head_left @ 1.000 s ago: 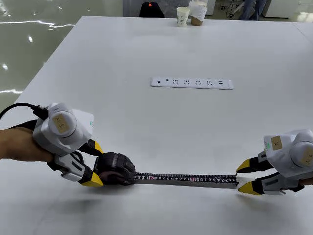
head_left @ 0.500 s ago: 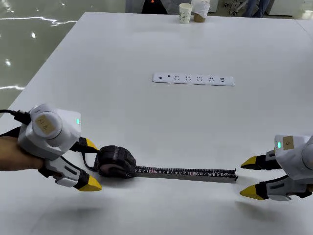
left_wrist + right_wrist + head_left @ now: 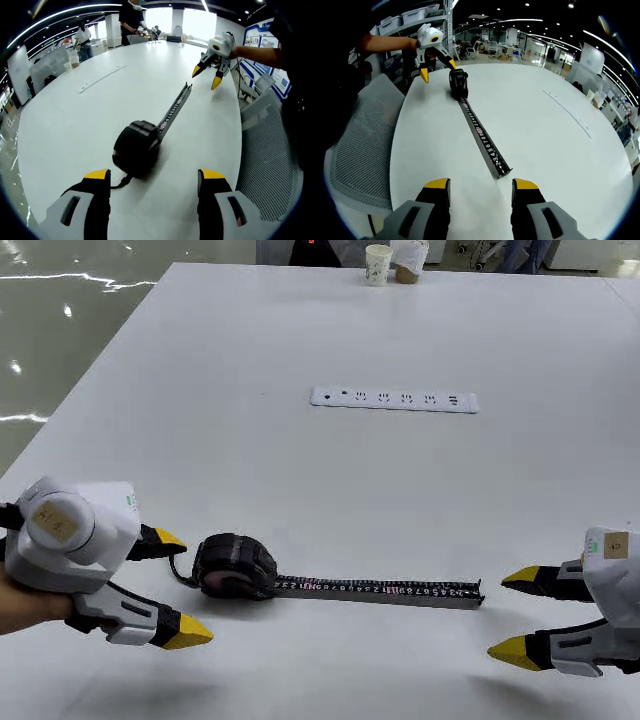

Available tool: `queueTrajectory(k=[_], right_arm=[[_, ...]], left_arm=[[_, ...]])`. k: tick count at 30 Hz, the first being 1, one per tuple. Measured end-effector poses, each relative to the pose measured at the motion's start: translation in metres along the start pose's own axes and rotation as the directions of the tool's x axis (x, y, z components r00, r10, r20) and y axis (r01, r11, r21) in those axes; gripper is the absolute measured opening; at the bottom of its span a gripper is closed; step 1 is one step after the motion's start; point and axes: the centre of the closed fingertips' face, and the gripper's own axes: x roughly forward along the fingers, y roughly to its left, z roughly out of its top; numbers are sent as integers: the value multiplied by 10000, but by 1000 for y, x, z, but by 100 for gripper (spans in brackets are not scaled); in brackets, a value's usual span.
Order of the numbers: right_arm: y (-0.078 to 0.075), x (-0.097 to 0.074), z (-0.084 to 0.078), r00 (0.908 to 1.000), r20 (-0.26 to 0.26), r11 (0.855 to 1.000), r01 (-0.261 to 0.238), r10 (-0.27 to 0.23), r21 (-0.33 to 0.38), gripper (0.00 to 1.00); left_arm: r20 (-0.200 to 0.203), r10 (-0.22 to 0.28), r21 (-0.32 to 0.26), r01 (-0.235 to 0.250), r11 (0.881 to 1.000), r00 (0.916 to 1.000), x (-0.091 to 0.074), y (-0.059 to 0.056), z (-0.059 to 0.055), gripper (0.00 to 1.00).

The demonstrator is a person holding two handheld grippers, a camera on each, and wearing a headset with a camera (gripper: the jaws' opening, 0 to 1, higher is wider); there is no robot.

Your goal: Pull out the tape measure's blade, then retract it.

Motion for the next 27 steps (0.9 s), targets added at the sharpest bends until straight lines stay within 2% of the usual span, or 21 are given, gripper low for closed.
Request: queueTrajectory(k=[5,16,20,27], right_arm=[[3,-2,1,9993,228,9990,288,-296,344,52],[15,-4,13,9931,874,9894,667,-783,1290,61],[17,-5,15,9900,1013,9820,801,-985,1713,64],[26,-3,17,9869,1002,9736,1040,-1263,2030,72]], left_arm=[[474,400,-644,-369,9972,9981,-5,-5,0,72],[984,944,-1433,-798,9865,9907,-9,-19,-1,78],[1339,1210,-1761,-966,9796,9836,-9,-25,5,81],[1575,1696,-2100,-1348,9684,9728,-9,-33,7,87]])
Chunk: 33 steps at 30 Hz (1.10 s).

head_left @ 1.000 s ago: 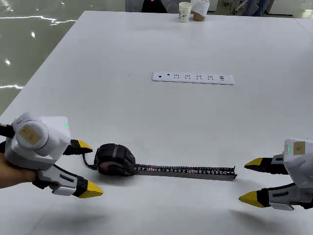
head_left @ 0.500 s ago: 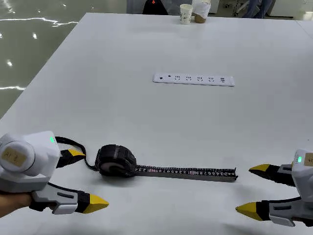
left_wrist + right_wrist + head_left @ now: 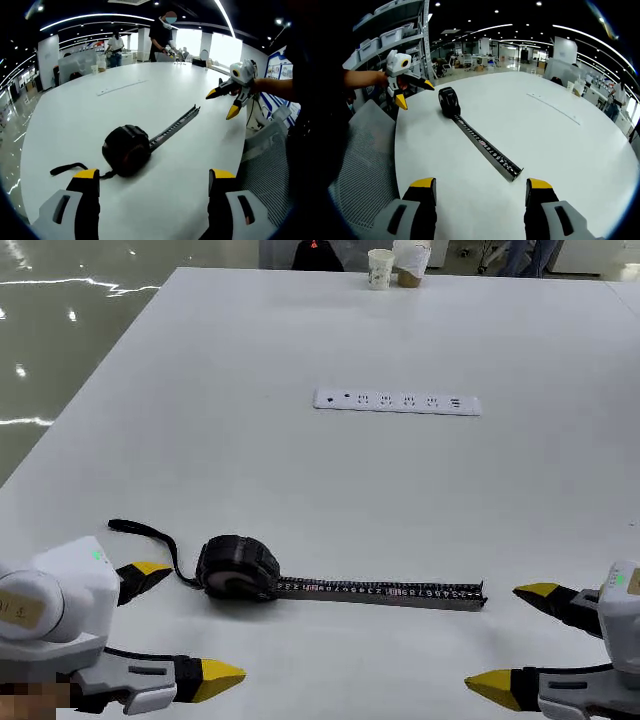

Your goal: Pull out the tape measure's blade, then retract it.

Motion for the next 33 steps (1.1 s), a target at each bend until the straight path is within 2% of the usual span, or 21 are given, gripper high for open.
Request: queueTrajectory(k=[10,13,18,26,30,33], right_arm=[[10,-6,5,9984,368,9973,409,-432,618,82],[15,-7,9,9969,599,9949,459,-515,899,84],[22,-7,11,9952,679,9913,620,-702,1158,89],[29,-6,17,9914,829,9838,873,-1012,1567,93],[31,-7,22,9858,989,9771,1168,-1358,1779,97],[34,-7,25,9847,1069,9739,1149,-1376,1956,97]], left_arm=[[522,624,-368,-605,9975,9967,-3,-5,4,92],[621,697,-544,-663,9963,9956,-3,-9,4,92],[775,872,-676,-820,9943,9932,-3,-13,6,94],[697,1224,-990,-1152,9884,9900,0,-18,4,95],[767,1522,-1376,-1408,9804,9854,-2,-19,6,96],[767,1610,-1423,-1490,9785,9840,-3,-21,6,98]])
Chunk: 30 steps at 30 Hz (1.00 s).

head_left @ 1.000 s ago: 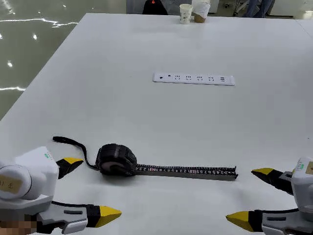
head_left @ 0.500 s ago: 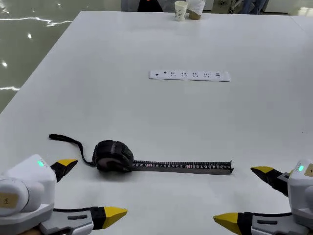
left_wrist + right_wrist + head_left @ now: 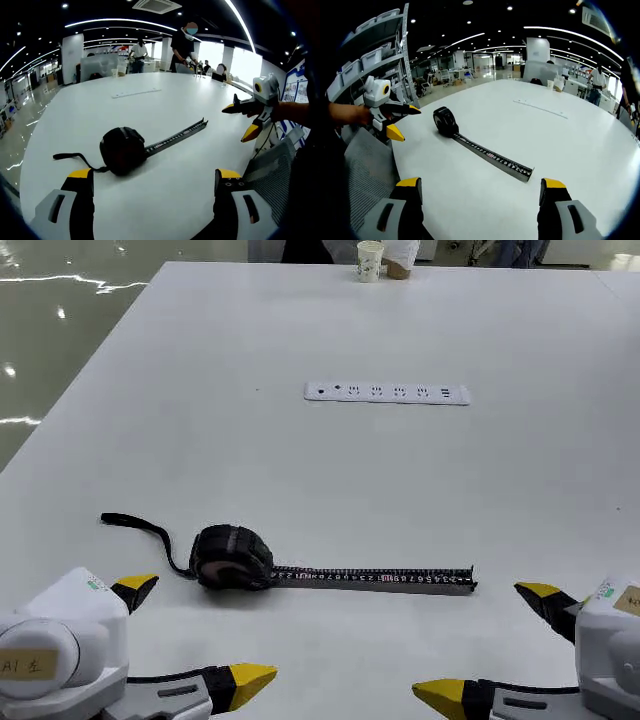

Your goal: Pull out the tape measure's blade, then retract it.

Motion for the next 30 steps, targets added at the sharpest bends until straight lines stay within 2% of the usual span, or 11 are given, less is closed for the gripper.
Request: queueTrajectory(k=[4,9,18,30], right_arm=[[6,0,3,10000,62,9999,13,-13,118,98],[10,0,6,9999,149,9995,66,-71,313,99],[13,-2,12,9991,293,9979,281,-298,591,99],[20,-2,17,9991,347,9974,207,-231,685,99]], left_arm=[[-81,13,-15,-13,10000,10000,0,-3,-1,99],[33,161,-156,-160,9997,9999,-2,-6,4,99],[68,572,-441,-568,9974,9983,-3,-3,8,99],[12,558,-453,-557,9974,9984,-3,-7,9,99]])
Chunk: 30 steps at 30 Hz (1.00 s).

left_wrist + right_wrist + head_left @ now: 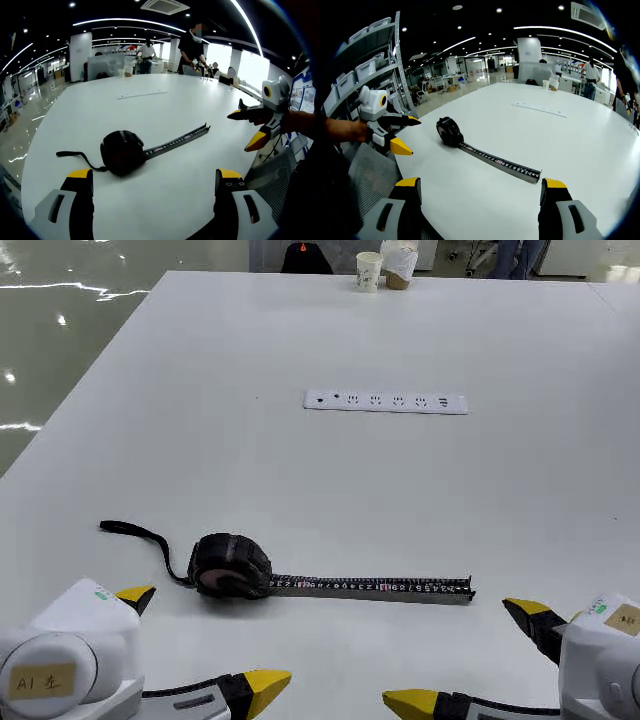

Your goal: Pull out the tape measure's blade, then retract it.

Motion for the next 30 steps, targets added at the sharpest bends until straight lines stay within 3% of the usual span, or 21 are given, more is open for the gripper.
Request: queueTrajectory(k=[30], right_arm=[[1,-2,-2,10000,-87,10000,-13,13,58,99]], left_arm=[[-126,57,-16,-57,10000,9999,-1,-1,-2,99]])
